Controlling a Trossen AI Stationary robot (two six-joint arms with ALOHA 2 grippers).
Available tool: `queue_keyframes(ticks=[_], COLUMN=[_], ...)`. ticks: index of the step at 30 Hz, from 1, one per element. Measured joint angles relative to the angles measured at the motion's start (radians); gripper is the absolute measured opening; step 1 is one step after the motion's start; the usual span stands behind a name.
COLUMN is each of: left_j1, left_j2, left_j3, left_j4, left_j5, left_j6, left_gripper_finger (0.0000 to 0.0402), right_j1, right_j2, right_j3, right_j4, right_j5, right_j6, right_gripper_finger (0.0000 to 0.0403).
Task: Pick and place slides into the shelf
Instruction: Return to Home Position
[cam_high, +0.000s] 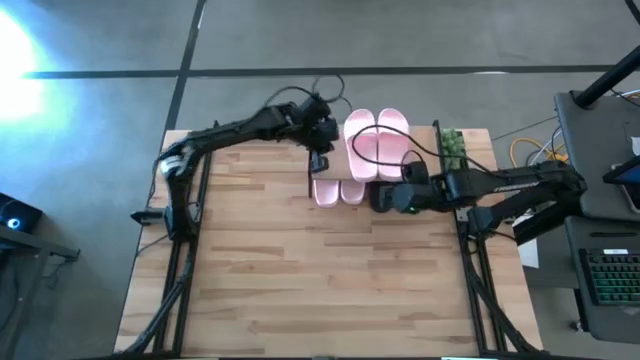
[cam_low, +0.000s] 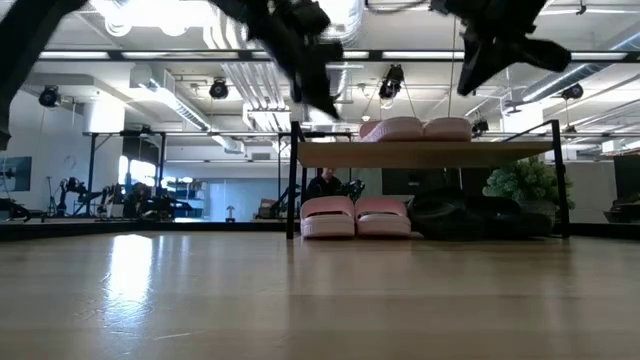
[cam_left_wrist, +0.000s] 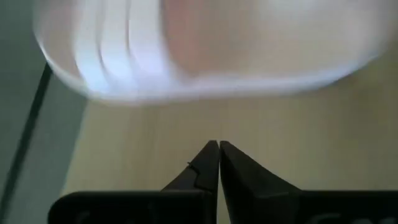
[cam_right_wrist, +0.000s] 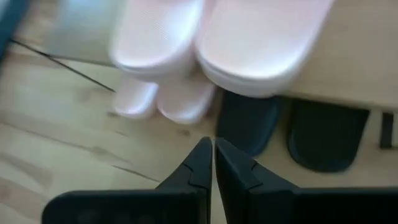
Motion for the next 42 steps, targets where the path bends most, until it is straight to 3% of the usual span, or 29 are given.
queue_keyframes(ticks=[6, 15, 19, 22, 27, 30, 33, 37, 42], left_j1=[-0.047, -0.159, -0.227, -0.292, -0.41, -0.463, -0.474, -0.467, -0.454], left_j2=[-0.202, -0.363, -0.421, -0.493, -0.612, -0.683, -0.741, -0.827, -0.982], left_j3=[-0.007, -0.115, -0.213, -0.297, -0.485, -0.58, -0.638, -0.674, -0.731], left_j4=[0.06, 0.124, 0.153, 0.198, 0.455, 0.589, 0.609, 0.515, 0.425], left_j5=[0.226, 0.248, 0.239, 0.248, 0.189, 0.063, -0.058, -0.185, -0.274], left_j6=[-0.155, -0.319, -0.404, -0.491, -0.668, -0.728, -0.73, -0.678, -0.674], left_gripper_finger=[0.0, 0.0, 0.0, 0.0, 0.0, 0.0, 0.0, 0.0, 0.0], right_j1=[0.112, 0.192, 0.287, 0.349, 0.418, 0.372, 0.242, 0.017, -0.151], right_j2=[-0.044, -0.053, -0.042, -0.046, -0.051, -0.072, -0.101, -0.204, -0.398], right_j3=[0.073, 0.239, 0.258, 0.22, 0.02, -0.159, -0.292, -0.352, -0.355], right_j4=[-0.009, 0.003, 0.145, 0.311, 0.7, 1.046, 1.307, 1.229, 0.96], right_j5=[0.133, 0.103, 0.098, 0.09, 0.04, -0.138, -0.379, -0.612, -0.654], right_j6=[-0.126, -0.232, -0.479, -0.551, -0.598, -0.668, -0.758, -0.815, -0.866], right_gripper_finger=[0.0013, 0.0013, 0.0013, 0.0013, 0.0013, 0.0013, 0.0013, 0.0013, 0.0013])
